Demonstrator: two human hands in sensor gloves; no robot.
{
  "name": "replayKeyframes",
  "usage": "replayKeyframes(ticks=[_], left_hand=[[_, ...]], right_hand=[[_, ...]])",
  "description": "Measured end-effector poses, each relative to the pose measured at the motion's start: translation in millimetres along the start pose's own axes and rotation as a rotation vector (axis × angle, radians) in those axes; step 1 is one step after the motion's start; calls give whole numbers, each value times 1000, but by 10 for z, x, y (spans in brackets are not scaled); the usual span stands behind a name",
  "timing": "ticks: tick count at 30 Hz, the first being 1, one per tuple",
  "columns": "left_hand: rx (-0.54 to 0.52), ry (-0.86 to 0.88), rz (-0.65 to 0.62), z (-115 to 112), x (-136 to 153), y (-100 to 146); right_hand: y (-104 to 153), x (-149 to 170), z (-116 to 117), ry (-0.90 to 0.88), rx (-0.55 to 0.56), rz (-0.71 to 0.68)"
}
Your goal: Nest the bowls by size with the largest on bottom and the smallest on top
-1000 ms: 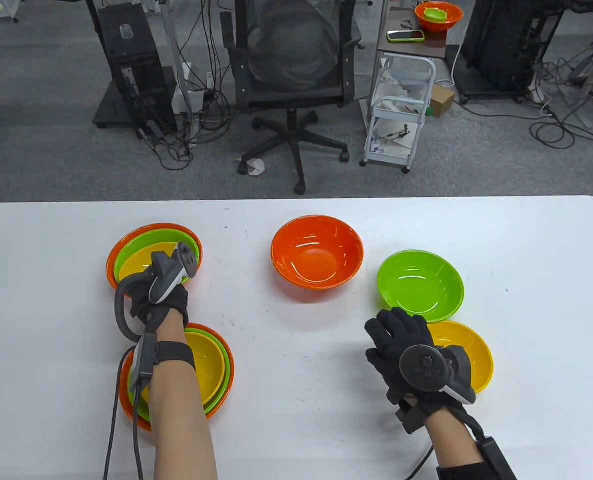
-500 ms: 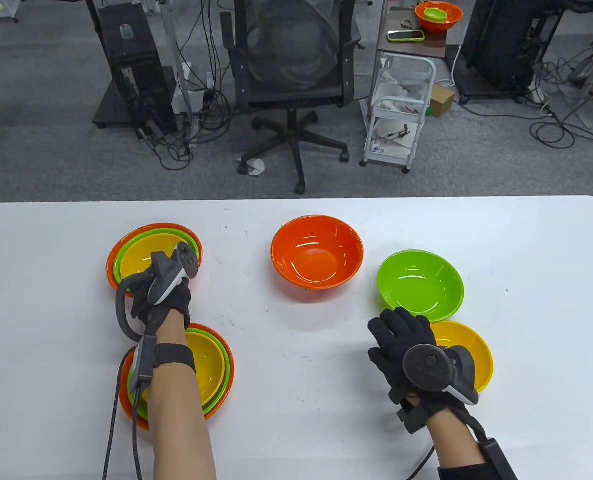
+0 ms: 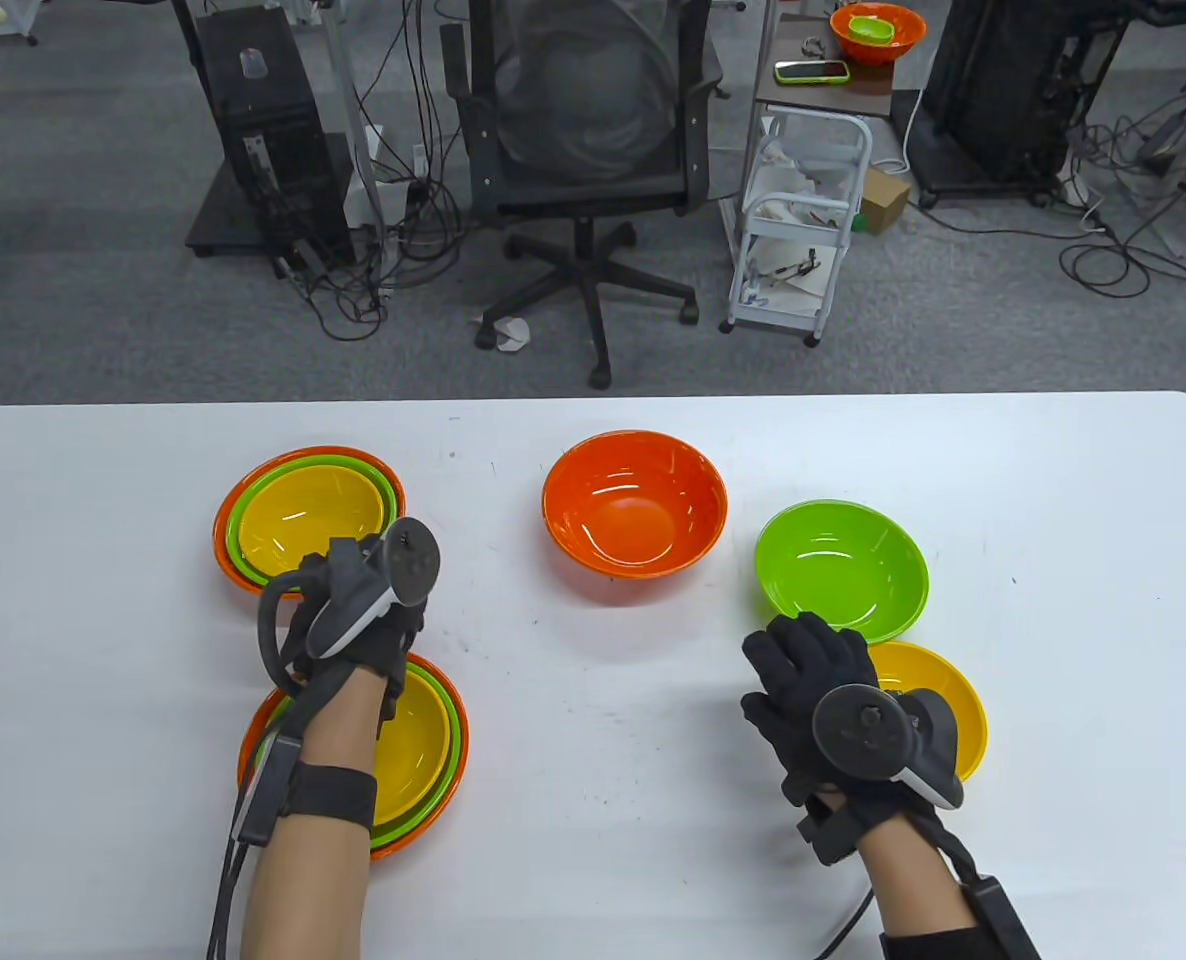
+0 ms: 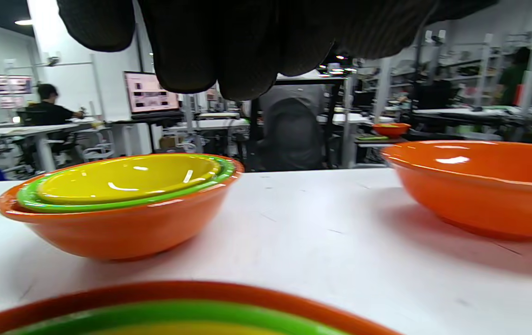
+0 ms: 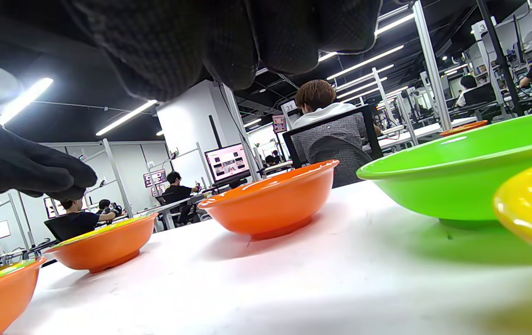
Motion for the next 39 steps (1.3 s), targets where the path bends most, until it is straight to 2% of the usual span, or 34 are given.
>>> replayKeyframes(ticks=[8,14,19,27,33,39], left_hand=[[12,26,-219,-196,-562,537],[28,23,-333,-366,-773,827],[38,24,-368,-466,-769,959],[17,74,-409,-457,-677,1006],[36,92,-445,-470,-625,1057],[31,145,-484,-388,-609,1125]], right_hand=[[12,14,8,5,-21,13],[15,42,51,4,-62,33],[12,83,80,5,-80,59],[-22,134,160,29,-134,126],[-132,237,176,51,-200,223],[-306,386,202,76,-293,340]])
Point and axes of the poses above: the tracker on the back of each hand, its own x axis roughly to the little-finger side, its own y axis roughly from the fingertips to the wrist, z = x × y, the point moved 4 cm from there along -y, roughly from the wrist to the fingertips, and after that the axes turned 10 degrees about y, right-handed, at the moved point
